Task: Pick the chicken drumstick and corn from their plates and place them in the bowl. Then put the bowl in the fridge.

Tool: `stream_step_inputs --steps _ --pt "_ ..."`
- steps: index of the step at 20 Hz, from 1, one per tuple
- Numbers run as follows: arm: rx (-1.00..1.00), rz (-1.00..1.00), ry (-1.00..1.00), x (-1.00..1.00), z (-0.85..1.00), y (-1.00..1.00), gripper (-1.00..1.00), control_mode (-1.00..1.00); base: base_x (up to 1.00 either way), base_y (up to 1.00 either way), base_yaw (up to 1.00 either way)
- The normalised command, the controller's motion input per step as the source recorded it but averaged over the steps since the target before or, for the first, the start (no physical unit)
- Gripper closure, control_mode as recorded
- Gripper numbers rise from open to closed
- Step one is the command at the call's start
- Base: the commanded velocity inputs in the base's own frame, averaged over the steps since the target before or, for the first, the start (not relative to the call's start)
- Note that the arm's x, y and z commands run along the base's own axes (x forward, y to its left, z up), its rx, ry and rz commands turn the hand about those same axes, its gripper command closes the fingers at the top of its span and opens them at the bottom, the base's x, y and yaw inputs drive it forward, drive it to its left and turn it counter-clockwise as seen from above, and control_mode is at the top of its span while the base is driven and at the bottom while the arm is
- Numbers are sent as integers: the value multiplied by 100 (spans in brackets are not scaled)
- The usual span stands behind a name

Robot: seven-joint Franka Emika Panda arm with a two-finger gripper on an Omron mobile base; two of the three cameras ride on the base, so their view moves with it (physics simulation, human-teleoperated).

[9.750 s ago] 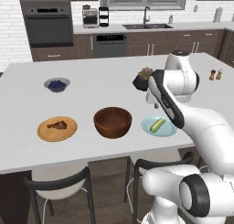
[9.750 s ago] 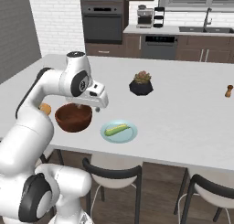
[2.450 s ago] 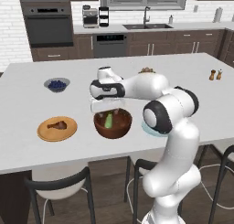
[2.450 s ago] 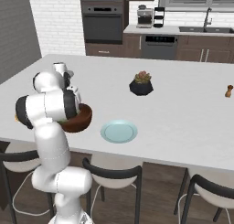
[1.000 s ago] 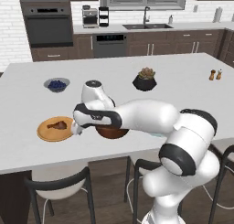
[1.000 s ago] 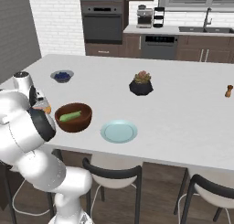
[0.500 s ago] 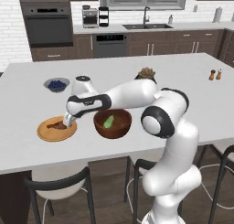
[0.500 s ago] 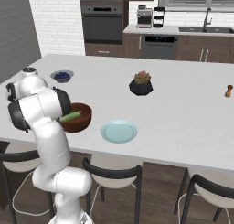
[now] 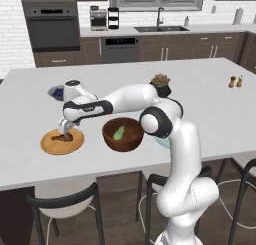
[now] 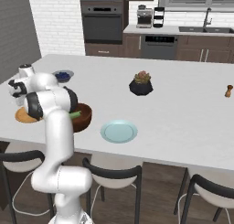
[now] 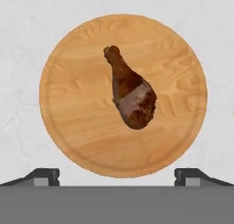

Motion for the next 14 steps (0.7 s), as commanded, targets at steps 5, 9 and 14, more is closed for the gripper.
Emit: stream_step_inputs --steps 5,9,14 --pt "-5 0 11 23 -35 6 -100 -100 0 0 0" --pt "0 0 3 9 -40 0 -100 -100 0 0 0" --pt "0 0 -1 -8 -41 0 -100 -100 0 0 0"
